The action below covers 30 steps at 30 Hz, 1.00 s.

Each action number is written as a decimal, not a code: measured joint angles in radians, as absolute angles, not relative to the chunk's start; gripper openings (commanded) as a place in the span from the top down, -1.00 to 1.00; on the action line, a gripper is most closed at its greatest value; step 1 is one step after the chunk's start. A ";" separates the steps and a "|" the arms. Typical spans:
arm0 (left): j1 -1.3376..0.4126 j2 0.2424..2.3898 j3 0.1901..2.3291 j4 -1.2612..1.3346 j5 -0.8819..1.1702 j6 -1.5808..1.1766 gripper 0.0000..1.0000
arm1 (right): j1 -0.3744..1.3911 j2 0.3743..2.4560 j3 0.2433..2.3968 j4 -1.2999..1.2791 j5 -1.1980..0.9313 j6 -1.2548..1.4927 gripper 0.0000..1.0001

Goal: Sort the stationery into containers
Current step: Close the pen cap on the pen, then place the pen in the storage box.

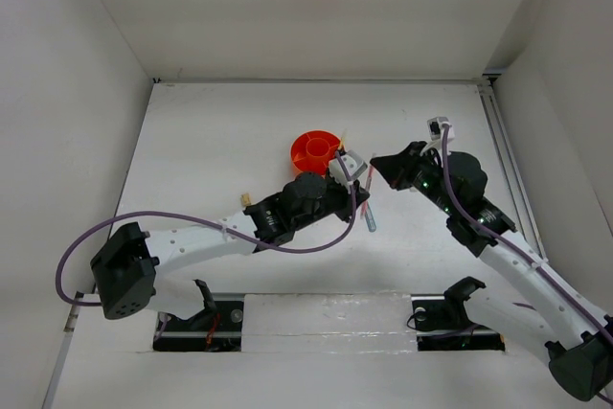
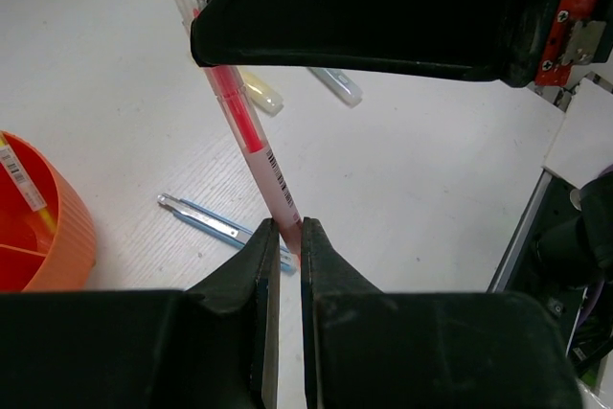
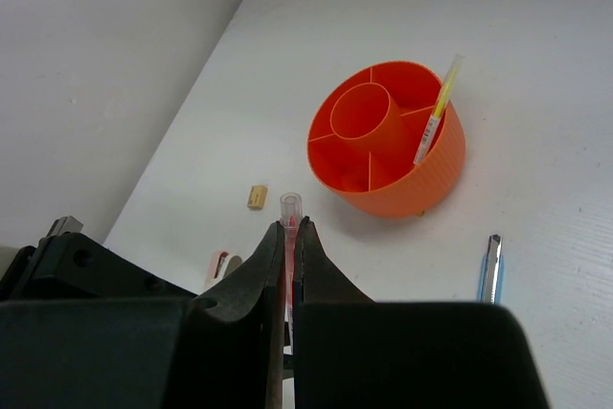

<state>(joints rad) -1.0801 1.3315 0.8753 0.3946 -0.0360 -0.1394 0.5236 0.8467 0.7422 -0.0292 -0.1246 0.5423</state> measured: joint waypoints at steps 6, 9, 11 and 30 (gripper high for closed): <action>-1.080 1.322 0.875 0.389 -0.037 -0.134 1.00 | 0.524 0.844 0.741 -0.015 -0.140 0.541 0.64; -1.080 1.322 0.875 0.401 -0.041 -0.127 1.00 | 0.525 0.828 0.737 -0.024 -0.156 0.541 0.43; -1.078 1.319 0.875 0.455 -0.043 -0.121 1.00 | 0.533 0.815 0.728 -0.064 -0.179 0.539 0.20; -1.079 1.356 0.859 0.603 -0.223 -0.100 1.00 | 0.517 0.688 0.738 -0.177 -0.168 0.493 -0.72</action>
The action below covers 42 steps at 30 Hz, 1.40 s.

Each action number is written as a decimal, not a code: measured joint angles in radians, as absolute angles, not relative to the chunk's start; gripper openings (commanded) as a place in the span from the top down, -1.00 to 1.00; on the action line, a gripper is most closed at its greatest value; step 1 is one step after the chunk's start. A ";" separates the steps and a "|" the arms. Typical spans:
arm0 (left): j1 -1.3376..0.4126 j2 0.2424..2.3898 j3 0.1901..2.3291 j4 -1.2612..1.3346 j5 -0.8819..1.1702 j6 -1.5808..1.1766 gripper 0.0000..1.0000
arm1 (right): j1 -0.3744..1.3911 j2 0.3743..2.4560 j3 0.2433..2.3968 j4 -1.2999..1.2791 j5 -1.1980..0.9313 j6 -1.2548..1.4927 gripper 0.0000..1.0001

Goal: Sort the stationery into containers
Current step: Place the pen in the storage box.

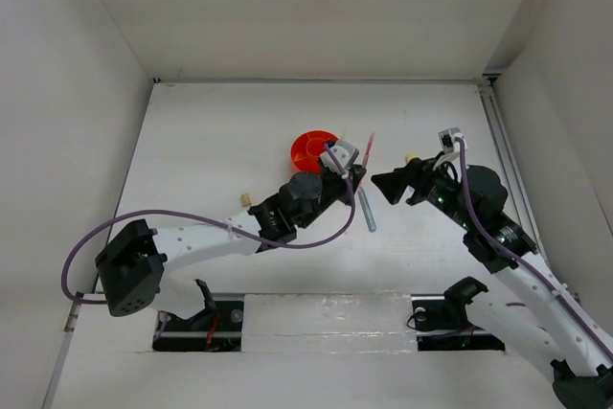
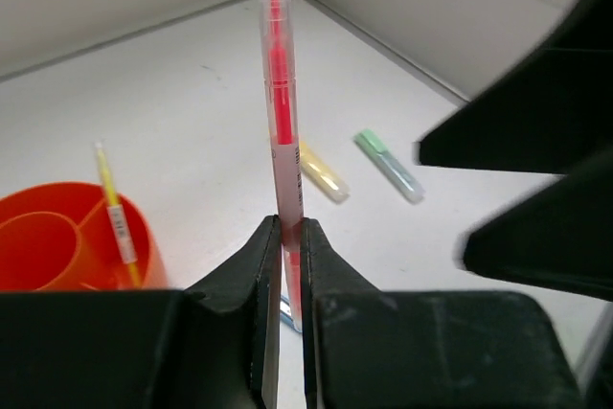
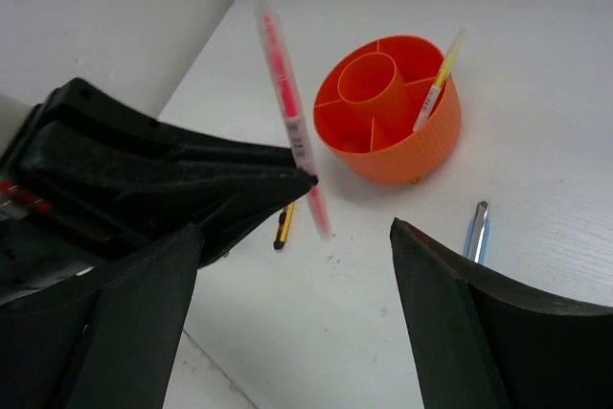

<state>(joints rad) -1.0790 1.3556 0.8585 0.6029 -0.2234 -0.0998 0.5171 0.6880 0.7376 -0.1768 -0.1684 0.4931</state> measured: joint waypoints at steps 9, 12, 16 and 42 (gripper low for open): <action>-0.996 1.487 0.870 0.714 -0.318 0.004 1.00 | 0.516 0.578 0.763 -0.237 -0.168 0.411 -0.77; -0.925 1.540 0.900 0.714 -0.308 0.015 1.00 | 0.516 0.553 0.762 -0.265 -0.168 0.394 -0.80; -0.867 1.610 0.960 0.714 -0.295 0.028 1.00 | 0.516 0.526 0.761 -0.289 -0.168 0.376 -0.80; -0.831 1.784 1.025 0.723 -0.289 0.023 1.00 | 0.509 0.552 0.750 -0.312 -0.168 0.327 -0.82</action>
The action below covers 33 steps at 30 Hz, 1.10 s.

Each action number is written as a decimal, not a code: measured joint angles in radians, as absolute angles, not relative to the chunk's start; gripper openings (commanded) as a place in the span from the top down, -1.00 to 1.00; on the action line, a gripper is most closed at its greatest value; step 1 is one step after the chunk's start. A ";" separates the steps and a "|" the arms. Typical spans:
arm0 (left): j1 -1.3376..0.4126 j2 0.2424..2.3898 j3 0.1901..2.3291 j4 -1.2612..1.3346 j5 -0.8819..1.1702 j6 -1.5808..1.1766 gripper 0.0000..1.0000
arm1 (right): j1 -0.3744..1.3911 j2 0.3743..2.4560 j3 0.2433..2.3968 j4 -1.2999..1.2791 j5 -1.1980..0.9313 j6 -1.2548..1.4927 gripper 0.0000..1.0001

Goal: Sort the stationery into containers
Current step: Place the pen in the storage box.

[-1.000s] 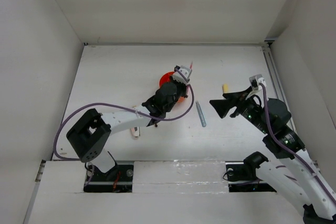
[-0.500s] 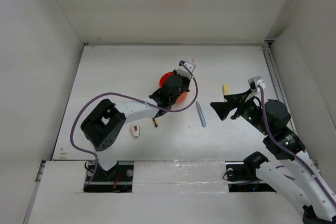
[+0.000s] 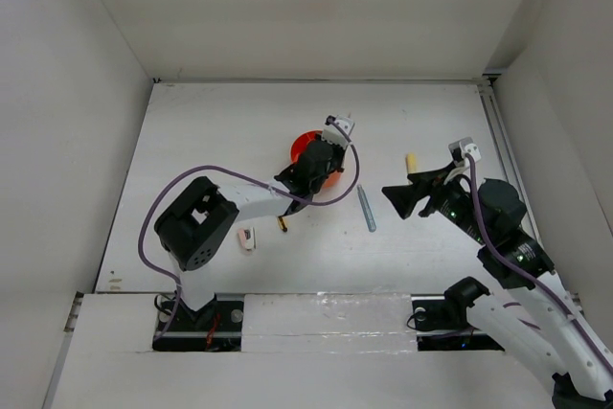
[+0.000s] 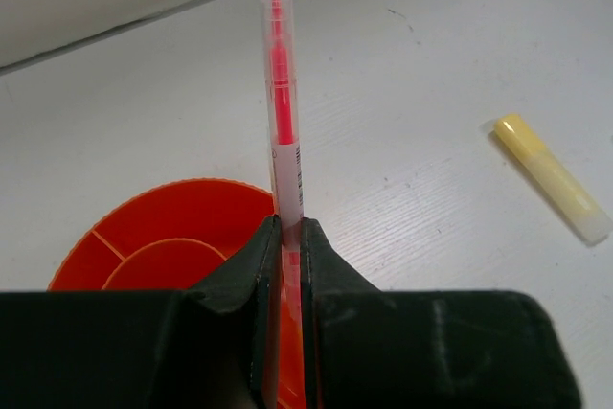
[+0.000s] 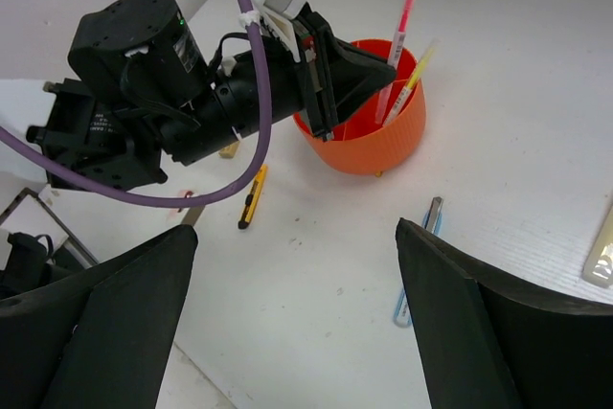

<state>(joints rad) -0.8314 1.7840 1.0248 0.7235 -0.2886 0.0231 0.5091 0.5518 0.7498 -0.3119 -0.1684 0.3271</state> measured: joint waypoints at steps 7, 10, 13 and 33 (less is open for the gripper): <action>-0.831 1.784 0.977 0.725 -0.295 0.001 1.00 | 0.509 0.558 0.750 -0.310 -0.169 0.328 -0.82; -0.831 1.784 0.973 0.725 -0.302 -0.006 0.91 | 0.509 0.562 0.750 -0.309 -0.169 0.329 -0.82; -0.831 1.776 0.967 0.720 -0.304 -0.015 0.66 | 0.509 0.568 0.750 -0.307 -0.169 0.329 -0.82; -0.850 1.367 0.975 0.498 -0.355 -0.142 -1.00 | 0.504 0.680 0.760 -0.311 -0.142 0.287 -1.00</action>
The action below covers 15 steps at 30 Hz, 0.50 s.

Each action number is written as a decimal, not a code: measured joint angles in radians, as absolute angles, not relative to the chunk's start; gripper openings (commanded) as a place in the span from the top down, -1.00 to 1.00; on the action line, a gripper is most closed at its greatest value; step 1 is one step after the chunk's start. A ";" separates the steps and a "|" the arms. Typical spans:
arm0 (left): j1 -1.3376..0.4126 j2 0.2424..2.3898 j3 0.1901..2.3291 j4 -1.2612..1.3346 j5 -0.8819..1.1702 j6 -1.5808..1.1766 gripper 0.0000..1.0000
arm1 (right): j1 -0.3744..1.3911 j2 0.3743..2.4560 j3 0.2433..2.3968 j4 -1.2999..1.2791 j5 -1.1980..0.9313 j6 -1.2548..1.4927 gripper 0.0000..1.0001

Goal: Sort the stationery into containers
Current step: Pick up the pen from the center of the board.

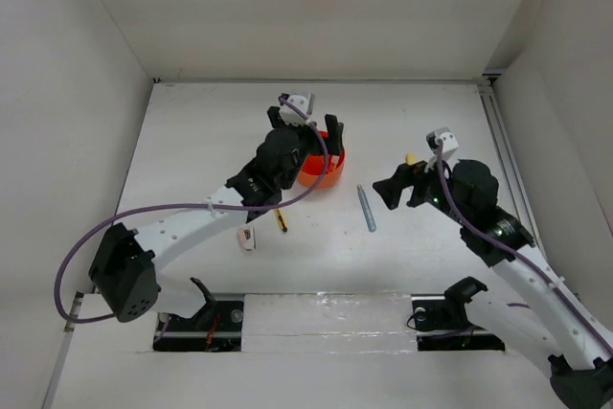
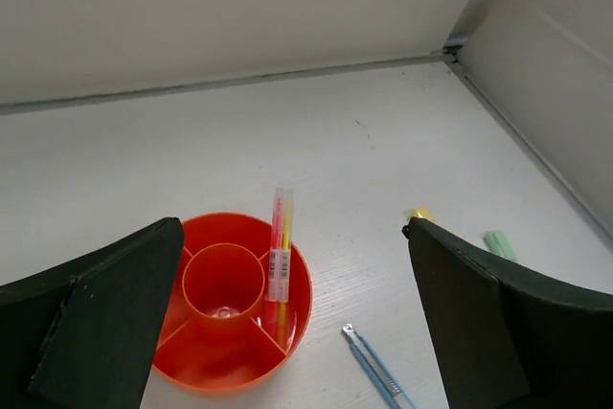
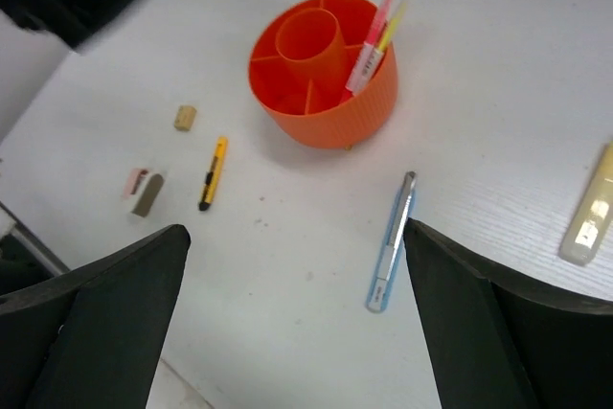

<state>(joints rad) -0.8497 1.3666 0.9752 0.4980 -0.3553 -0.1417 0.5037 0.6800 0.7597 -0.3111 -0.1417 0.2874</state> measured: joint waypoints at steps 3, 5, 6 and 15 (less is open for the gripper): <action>-0.817 1.336 1.068 0.363 -0.402 -0.236 -1.00 | 0.482 0.788 0.794 -0.323 -0.119 0.260 -1.00; -0.800 1.326 1.128 0.254 -0.452 -0.314 -1.00 | 0.455 0.869 0.824 -0.339 -0.102 0.249 -1.00; -0.796 1.324 1.151 0.205 -0.475 -0.352 -1.00 | 0.437 0.910 0.836 -0.345 -0.093 0.244 -1.00; -0.791 1.309 1.238 -0.203 -0.560 -0.667 -1.00 | 0.270 1.242 0.938 -0.400 0.005 0.242 -1.00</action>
